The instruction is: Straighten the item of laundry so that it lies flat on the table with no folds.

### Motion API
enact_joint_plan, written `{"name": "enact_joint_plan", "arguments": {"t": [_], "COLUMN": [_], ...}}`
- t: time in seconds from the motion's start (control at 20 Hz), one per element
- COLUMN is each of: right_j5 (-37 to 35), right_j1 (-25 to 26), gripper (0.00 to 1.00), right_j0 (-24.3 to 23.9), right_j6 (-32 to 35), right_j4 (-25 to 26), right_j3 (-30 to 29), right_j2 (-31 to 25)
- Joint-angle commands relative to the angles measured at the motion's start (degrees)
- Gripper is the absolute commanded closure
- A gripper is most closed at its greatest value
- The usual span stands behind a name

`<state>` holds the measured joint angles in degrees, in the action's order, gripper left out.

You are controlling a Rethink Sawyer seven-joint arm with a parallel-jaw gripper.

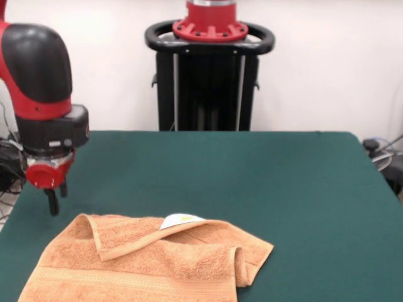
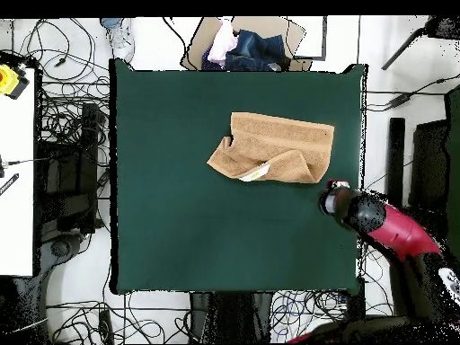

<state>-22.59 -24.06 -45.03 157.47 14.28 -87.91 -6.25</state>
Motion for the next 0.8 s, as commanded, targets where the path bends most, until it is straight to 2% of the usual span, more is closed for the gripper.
{"name": "enact_joint_plan", "arguments": {"t": [0.05, 0.6, 0.8], "right_j5": [-9.2, -22.8, -24.5], "right_j1": [5.5, 22.7, 26.3], "gripper": [0.00, 0.00, 0.00], "right_j0": [4.7, 11.5, 12.2], "right_j6": [-0.4, 4.5, 7.4], "right_j4": [-3.3, -4.7, -4.1], "right_j3": [14.7, 46.3, 51.6], "right_j2": [-1.5, 0.1, -0.2]}}
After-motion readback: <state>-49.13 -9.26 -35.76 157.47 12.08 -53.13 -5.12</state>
